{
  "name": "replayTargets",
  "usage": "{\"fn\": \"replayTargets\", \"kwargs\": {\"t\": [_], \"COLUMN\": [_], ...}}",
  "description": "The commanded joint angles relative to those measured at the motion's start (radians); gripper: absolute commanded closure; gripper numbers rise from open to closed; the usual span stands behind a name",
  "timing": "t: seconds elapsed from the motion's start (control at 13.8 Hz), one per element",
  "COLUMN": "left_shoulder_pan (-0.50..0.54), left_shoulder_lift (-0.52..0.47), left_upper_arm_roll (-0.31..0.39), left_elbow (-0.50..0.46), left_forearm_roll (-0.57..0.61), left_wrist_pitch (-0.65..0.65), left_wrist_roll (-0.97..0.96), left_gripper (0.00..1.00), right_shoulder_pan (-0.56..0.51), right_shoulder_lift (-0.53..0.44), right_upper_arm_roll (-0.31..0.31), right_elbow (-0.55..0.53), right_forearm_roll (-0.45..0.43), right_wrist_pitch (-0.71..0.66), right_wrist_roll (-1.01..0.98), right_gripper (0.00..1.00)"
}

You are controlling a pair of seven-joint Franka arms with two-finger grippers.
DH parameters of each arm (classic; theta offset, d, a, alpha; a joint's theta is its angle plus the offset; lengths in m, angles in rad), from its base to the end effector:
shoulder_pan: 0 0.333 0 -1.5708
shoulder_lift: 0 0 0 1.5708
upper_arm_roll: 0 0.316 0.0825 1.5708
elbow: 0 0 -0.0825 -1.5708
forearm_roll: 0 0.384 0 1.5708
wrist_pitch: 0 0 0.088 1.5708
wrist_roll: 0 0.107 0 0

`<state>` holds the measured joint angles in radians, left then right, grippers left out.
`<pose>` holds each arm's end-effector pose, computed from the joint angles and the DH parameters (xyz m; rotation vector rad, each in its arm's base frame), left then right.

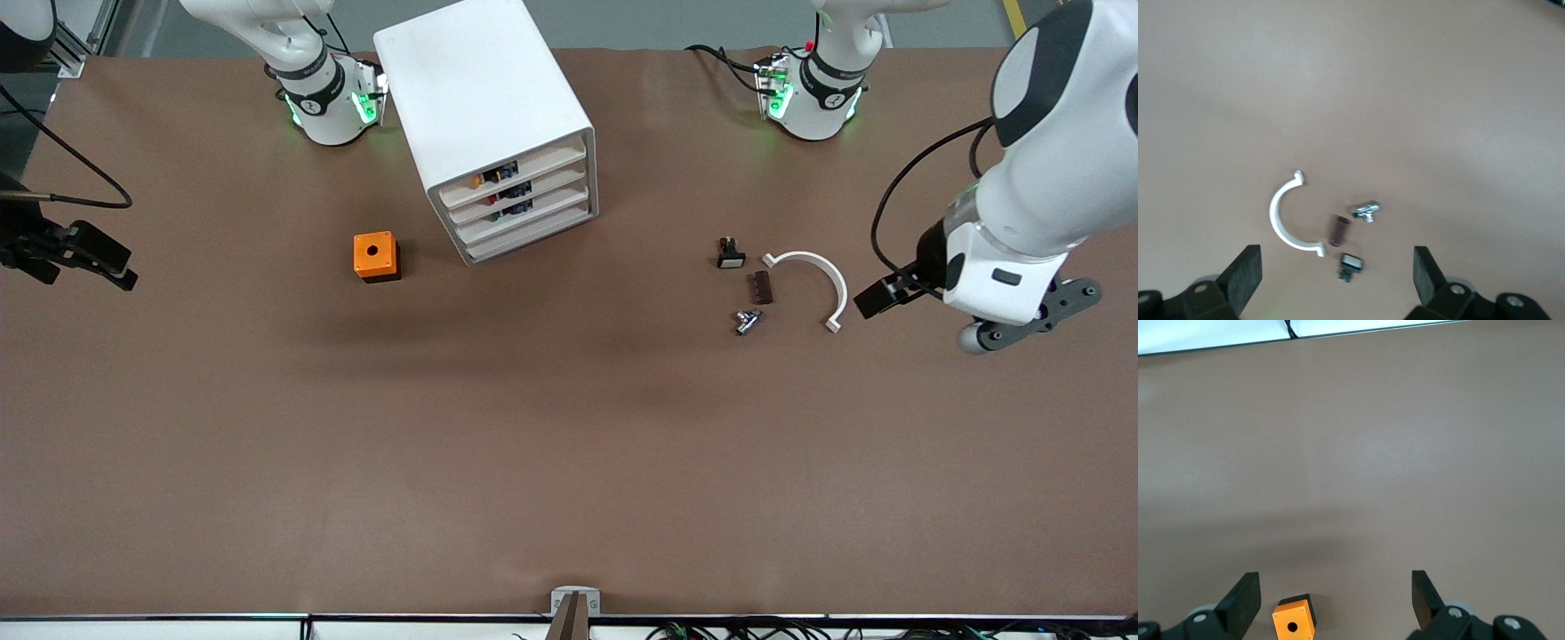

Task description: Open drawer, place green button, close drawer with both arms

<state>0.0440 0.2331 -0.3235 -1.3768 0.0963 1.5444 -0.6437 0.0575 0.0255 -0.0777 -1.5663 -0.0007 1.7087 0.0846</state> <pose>0.6033 -0.1378 0.5826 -3.0439 -0.5702 0.0590 0.5759 -0.0111 0.6252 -3.1308 0.1639 -0.1836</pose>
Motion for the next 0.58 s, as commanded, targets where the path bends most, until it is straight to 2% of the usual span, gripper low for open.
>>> {"fn": "replayTargets", "kwargs": {"t": [0.0, 0.51], "left_shoulder_pan": [0.084, 0.151], "left_shoulder_lift": [-0.121, -0.195], "left_upper_arm_roll": [-0.014, -0.012], "left_elbow": [-0.114, -0.211], "left_forearm_roll": [0.014, 0.005], "left_wrist_pitch": [0.006, 0.037], "left_wrist_roll": [0.157, 0.274], "left_gripper": [0.0, 0.0], "right_shoulder_pan": [-0.015, -0.015], "right_shoulder_lift": [0.007, 0.008], "right_upper_arm_roll": [0.016, 0.015], "right_elbow": [0.017, 0.015], "right_forearm_roll": [-0.016, -0.016], "right_wrist_pitch": [-0.014, -0.012], "right_wrist_roll": [0.001, 0.001], "right_gripper": [0.0, 0.0]}}
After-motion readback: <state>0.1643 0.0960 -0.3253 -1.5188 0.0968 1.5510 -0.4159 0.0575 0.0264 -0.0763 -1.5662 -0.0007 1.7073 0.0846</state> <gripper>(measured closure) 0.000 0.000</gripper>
